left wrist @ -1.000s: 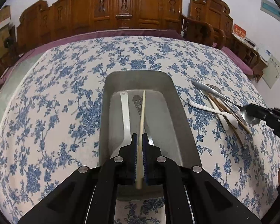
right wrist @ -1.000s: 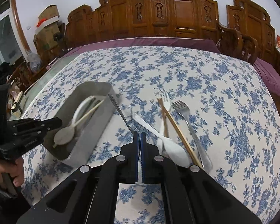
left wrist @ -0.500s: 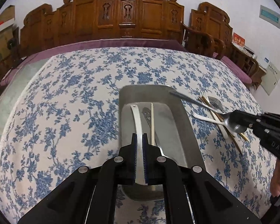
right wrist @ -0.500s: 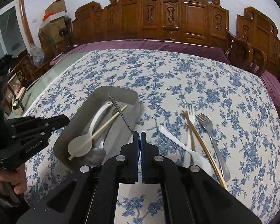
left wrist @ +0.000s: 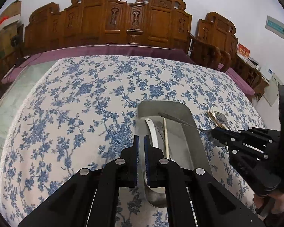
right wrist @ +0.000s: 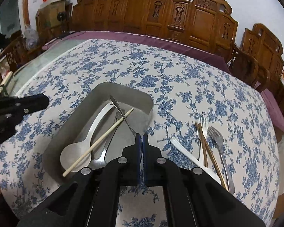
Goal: Organize utensils
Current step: 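Lower the metal spoon into the grey tray and open the right gripper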
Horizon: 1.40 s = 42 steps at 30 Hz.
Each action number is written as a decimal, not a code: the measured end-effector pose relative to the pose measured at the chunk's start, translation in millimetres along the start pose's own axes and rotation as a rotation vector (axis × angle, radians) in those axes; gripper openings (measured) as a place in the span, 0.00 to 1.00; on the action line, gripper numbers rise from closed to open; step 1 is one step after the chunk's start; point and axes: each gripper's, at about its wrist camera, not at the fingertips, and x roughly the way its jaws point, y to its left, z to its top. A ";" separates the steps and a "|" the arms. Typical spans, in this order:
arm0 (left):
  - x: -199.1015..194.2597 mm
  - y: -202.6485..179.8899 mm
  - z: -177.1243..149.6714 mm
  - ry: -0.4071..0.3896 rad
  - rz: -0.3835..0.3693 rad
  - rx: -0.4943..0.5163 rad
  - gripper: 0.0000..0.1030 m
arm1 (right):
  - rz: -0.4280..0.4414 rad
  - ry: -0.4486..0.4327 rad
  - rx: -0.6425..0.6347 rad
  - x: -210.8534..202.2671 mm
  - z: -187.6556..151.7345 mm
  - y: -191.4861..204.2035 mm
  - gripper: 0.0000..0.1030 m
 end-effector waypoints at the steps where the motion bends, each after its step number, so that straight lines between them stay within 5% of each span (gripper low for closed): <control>1: -1.1 1.1 1.2 -0.005 0.011 0.005 0.04 | -0.012 -0.001 -0.012 1.9 2.3 2.9 0.03; 14: -5.1 14.1 6.8 -0.020 0.040 -0.002 0.04 | -0.073 0.008 -0.078 28.1 9.4 28.4 0.03; 30: -6.1 13.9 7.6 -0.020 0.041 0.003 0.05 | 0.306 0.030 0.047 16.0 -9.7 37.5 0.17; 42: -6.9 2.1 5.8 -0.022 0.019 0.026 0.05 | 0.296 -0.029 0.010 -19.8 -20.0 19.6 0.18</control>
